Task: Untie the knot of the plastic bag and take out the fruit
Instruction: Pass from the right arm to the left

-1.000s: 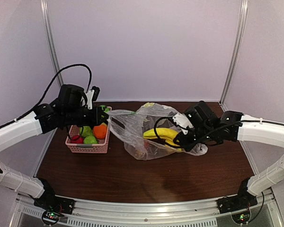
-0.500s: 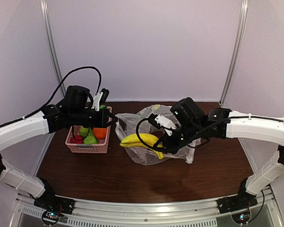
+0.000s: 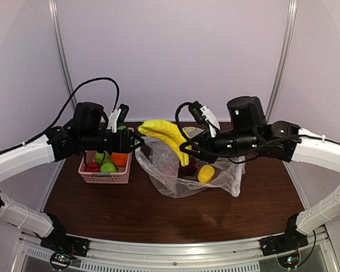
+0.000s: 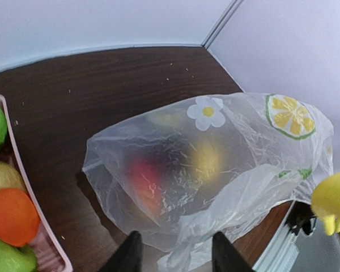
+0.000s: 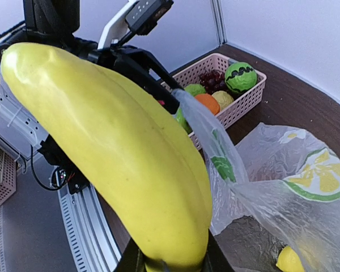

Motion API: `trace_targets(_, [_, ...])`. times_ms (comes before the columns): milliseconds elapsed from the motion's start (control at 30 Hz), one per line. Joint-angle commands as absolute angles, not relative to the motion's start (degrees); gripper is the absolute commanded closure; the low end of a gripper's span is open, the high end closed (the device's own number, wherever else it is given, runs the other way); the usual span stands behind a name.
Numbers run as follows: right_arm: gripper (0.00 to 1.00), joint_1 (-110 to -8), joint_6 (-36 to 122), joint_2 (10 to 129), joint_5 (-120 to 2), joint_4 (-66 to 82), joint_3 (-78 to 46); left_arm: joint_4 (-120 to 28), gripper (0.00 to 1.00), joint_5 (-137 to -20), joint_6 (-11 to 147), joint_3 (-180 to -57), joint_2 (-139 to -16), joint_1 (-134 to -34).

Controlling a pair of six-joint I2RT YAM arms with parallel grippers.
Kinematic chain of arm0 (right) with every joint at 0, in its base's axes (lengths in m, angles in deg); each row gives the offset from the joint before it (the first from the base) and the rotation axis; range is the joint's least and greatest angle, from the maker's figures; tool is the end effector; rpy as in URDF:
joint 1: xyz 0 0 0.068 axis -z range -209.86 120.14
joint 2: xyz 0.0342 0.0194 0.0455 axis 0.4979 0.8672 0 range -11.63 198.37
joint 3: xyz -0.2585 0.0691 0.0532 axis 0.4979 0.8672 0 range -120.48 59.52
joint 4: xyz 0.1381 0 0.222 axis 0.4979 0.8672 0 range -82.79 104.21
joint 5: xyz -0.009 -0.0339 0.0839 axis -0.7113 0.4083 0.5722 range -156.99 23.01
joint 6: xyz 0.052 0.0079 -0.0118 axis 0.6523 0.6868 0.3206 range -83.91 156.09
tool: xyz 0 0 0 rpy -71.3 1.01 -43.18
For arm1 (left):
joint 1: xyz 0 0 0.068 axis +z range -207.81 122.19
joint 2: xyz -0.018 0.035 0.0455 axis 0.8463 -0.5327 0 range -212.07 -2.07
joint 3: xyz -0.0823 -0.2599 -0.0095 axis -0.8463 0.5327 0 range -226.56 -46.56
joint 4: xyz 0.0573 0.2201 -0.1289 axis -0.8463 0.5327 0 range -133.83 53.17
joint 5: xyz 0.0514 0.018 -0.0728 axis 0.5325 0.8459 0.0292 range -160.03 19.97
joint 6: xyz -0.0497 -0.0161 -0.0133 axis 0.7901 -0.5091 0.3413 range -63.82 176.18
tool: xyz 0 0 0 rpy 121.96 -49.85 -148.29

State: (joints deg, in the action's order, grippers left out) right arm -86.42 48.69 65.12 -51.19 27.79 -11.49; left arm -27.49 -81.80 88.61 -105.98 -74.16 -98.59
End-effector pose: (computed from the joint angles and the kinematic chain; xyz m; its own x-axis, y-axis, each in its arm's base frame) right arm 0.1607 0.2609 0.3577 -0.4429 -0.2899 -0.8484 -0.8615 0.3995 0.3133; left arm 0.2120 -0.1925 0.3166 -0.7253 -0.0675 -0.6851 0.4568 0.6973 -0.5523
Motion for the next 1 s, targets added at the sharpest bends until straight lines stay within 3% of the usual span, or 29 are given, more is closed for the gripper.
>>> trace_targets(0, [0.85, -86.5, 52.2, 60.9, -57.0, 25.6, -12.0, -28.5, 0.41, -79.2, 85.9, -106.1, -69.6, -98.8])
trace_targets(133, [0.84, -86.2, 53.4, 59.5, -60.7, 27.5, -11.7, -28.5, 0.18, -78.8, 83.0, -106.5, -64.8, -98.7])
trace_targets(200, [0.84, -86.0, 54.3, 59.1, -61.1, 27.7, -11.4, -29.1, 0.14, -80.7, 81.2, -106.5, -62.7, -98.8])
trace_targets(433, [0.84, -85.8, 57.2, 59.0, -57.3, 24.7, -10.5, -35.4, 0.08, -94.8, 78.0, -107.2, -61.1, -100.9])
trace_targets(733, [0.84, -85.9, 63.1, 58.5, -44.6, 14.8, -9.8, -45.8, 0.04, -100.4, 80.3, -109.8, -66.1, -106.1])
trace_targets(900, [0.84, -85.9, 65.2, 58.8, -39.7, 10.8, -9.5, -51.8, 0.05, -101.3, 82.6, -110.9, -68.7, -107.9])
trace_targets(967, [0.84, -85.9, 66.1, 59.0, -38.0, 9.2, -9.3, -53.2, 0.10, -101.4, 83.1, -111.2, -69.4, -108.0])
